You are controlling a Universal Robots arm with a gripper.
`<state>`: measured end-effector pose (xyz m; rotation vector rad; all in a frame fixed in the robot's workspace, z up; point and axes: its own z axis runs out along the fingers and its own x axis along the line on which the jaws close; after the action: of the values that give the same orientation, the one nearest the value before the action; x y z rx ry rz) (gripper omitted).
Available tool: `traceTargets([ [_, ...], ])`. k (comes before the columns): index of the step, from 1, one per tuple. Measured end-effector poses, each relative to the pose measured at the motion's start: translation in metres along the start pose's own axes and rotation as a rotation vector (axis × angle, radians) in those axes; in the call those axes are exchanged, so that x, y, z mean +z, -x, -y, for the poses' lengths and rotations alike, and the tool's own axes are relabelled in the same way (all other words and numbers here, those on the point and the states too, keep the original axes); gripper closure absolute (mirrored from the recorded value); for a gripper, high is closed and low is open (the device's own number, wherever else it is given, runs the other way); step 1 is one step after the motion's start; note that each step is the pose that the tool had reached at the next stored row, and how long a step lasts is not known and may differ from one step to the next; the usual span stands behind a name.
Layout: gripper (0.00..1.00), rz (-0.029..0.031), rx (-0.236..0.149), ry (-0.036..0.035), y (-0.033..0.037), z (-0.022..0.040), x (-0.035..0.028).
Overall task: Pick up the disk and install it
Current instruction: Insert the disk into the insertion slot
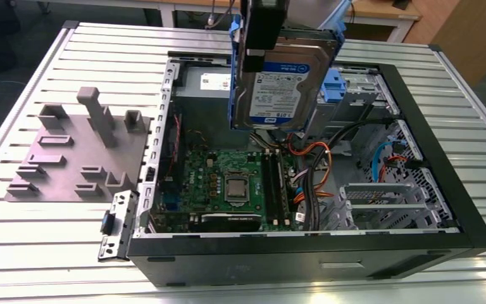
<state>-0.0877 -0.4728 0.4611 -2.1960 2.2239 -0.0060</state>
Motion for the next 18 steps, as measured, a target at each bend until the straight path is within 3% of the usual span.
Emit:
traceTargets([
  [8, 0.64, -0.0001, 0.000, 0.0002, -0.0005, 0.0261, 0.0008],
  [12, 0.64, -0.0001, 0.000, 0.0002, -0.0047, 0.0278, 0.0010],
  [18, 0.64, -0.0001, 0.000, 0.0002, -0.0234, 0.0280, 0.0013],
])
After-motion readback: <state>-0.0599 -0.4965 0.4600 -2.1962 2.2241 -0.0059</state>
